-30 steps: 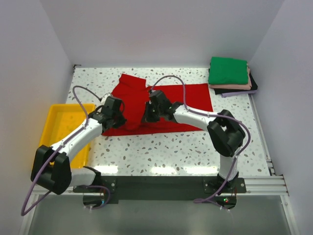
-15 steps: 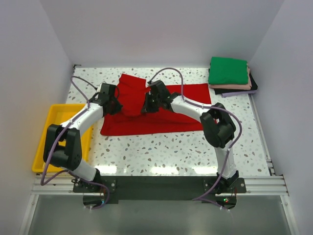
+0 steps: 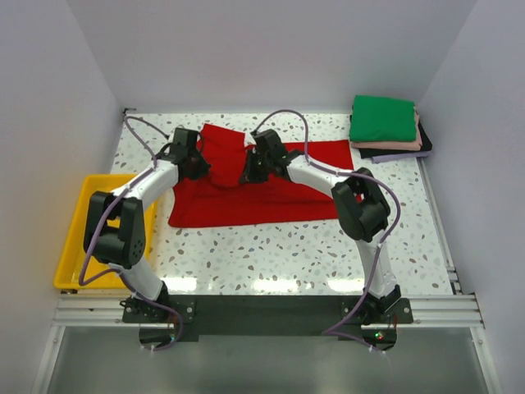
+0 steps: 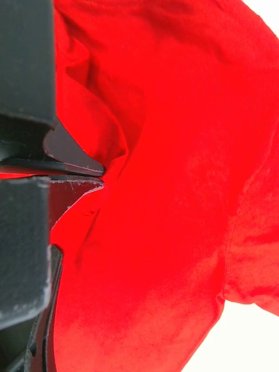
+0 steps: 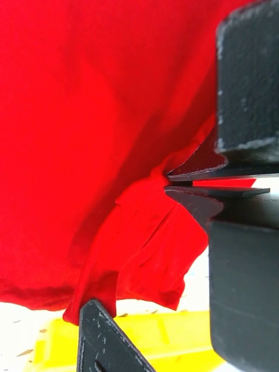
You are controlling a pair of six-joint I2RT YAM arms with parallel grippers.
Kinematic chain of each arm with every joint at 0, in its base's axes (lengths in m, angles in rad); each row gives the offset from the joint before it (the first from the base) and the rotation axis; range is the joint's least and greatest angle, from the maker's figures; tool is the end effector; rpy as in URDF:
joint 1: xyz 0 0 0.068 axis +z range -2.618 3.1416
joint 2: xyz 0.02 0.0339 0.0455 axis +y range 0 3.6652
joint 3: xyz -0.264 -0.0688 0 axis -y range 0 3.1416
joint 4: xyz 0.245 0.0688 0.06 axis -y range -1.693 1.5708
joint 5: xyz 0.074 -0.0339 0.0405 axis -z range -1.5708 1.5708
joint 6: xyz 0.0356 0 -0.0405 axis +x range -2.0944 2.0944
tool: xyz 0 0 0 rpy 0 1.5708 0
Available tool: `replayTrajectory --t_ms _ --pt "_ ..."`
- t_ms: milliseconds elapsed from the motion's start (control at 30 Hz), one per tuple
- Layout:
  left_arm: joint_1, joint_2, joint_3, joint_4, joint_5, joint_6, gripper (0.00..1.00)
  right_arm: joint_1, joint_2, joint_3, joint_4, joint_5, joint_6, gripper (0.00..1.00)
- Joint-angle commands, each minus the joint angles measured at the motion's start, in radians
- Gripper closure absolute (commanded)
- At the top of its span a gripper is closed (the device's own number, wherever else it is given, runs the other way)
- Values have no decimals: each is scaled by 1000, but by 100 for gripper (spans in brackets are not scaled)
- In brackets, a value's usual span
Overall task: Fold and stack the t-shirts
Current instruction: Fold the tshirt
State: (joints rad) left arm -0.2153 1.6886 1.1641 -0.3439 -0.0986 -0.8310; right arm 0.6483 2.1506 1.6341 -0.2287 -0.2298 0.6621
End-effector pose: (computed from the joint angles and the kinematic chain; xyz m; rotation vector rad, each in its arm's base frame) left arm 0.3562 -0.0743 0.2214 -0.7891 2.3347 -0.3457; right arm 0.3834 0.3006 0.1918 -0.1080 2.4758 0.8870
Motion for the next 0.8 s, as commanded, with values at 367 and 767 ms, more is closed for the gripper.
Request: replayTrajectory --t_ms 367,767 --pt "11 94 91 123 68 26 100 -55 -15 -59 121 -19 50 98" --pt "21 125 105 149 92 49 78 -70 0 -46 126 -20 54 87"
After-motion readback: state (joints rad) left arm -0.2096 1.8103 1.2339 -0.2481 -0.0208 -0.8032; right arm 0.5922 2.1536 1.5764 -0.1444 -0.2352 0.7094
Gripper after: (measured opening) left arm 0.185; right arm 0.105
